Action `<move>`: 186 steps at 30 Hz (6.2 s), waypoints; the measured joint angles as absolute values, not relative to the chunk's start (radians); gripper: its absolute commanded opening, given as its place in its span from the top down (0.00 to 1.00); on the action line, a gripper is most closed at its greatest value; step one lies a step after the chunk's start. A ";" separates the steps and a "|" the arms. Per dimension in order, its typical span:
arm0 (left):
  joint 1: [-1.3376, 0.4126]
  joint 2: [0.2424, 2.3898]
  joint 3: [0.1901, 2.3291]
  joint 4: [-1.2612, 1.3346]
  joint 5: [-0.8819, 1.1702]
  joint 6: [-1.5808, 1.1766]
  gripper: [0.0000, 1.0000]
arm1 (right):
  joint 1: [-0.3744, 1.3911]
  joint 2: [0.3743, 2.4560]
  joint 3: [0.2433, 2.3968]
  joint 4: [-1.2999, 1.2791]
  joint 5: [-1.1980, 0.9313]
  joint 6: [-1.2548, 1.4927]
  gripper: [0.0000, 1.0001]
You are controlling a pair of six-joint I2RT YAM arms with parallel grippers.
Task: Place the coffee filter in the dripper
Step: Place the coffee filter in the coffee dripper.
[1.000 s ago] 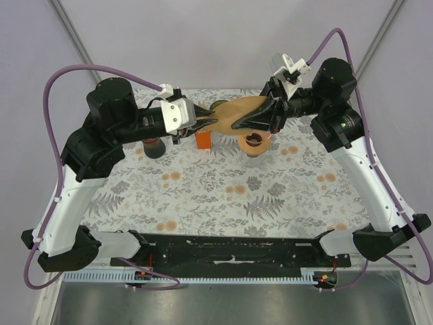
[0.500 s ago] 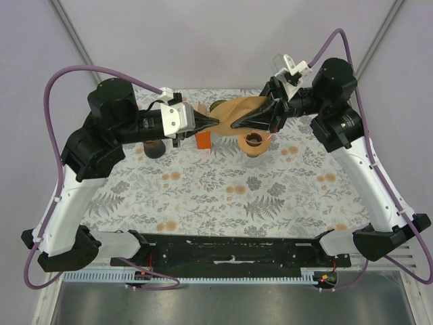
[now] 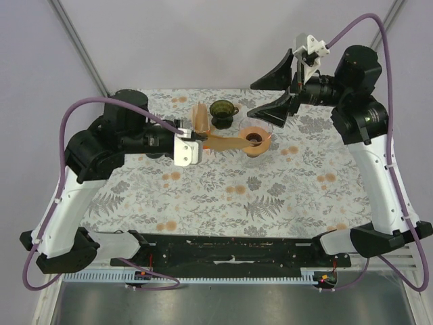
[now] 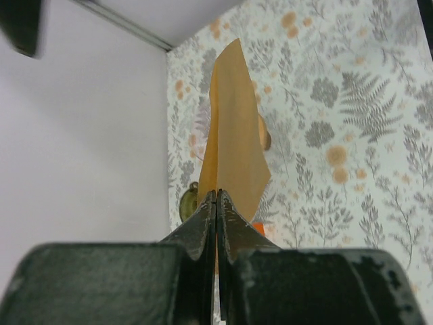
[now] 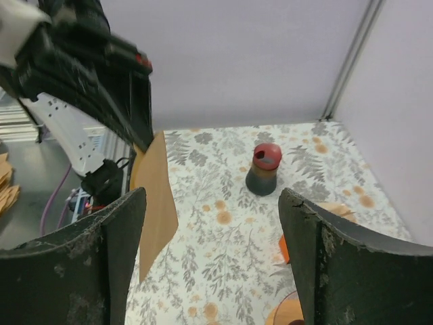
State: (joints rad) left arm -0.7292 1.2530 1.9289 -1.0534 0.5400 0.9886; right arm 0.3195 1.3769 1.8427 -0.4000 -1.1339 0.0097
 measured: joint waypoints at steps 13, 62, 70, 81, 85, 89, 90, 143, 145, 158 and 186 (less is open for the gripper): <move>-0.738 1.244 1.845 -1.231 0.504 1.345 0.98 | 0.615 1.520 2.086 -0.789 -0.892 -0.163 0.33; -0.754 1.231 1.808 -1.224 0.471 1.390 0.98 | 0.738 1.639 2.037 -0.923 -0.830 -0.207 0.67; -0.755 1.222 1.799 -1.234 0.467 1.392 0.98 | 0.756 1.654 2.037 -0.938 -0.820 -0.220 0.57; -0.756 1.218 1.793 -1.218 0.448 1.401 0.98 | 0.773 1.680 2.037 -0.952 -0.733 -0.202 0.78; -0.757 1.209 1.788 -1.215 0.448 1.401 0.98 | 0.772 1.698 2.037 -0.952 -0.722 -0.191 0.89; -0.760 1.206 1.783 -1.214 0.448 1.402 0.98 | 0.772 1.701 2.037 -0.950 -0.726 -0.180 1.00; -0.760 1.205 1.781 -1.212 0.448 1.402 0.98 | 0.772 1.701 2.037 -0.950 -0.728 -0.177 1.00; -0.701 1.275 1.673 -0.523 -0.234 -0.235 0.56 | 0.869 1.553 1.768 -0.347 0.157 0.110 1.00; -0.698 1.275 1.673 -0.522 -0.234 -0.235 0.58 | 0.874 1.554 1.769 -0.346 0.157 0.104 1.00; -0.680 1.283 1.672 -0.537 -0.222 -0.235 0.64 | 0.894 1.554 1.770 -0.345 0.192 0.049 1.00; -0.634 1.284 1.672 -0.561 -0.104 -0.239 0.98 | 0.913 1.583 1.793 -0.352 0.253 -0.014 1.00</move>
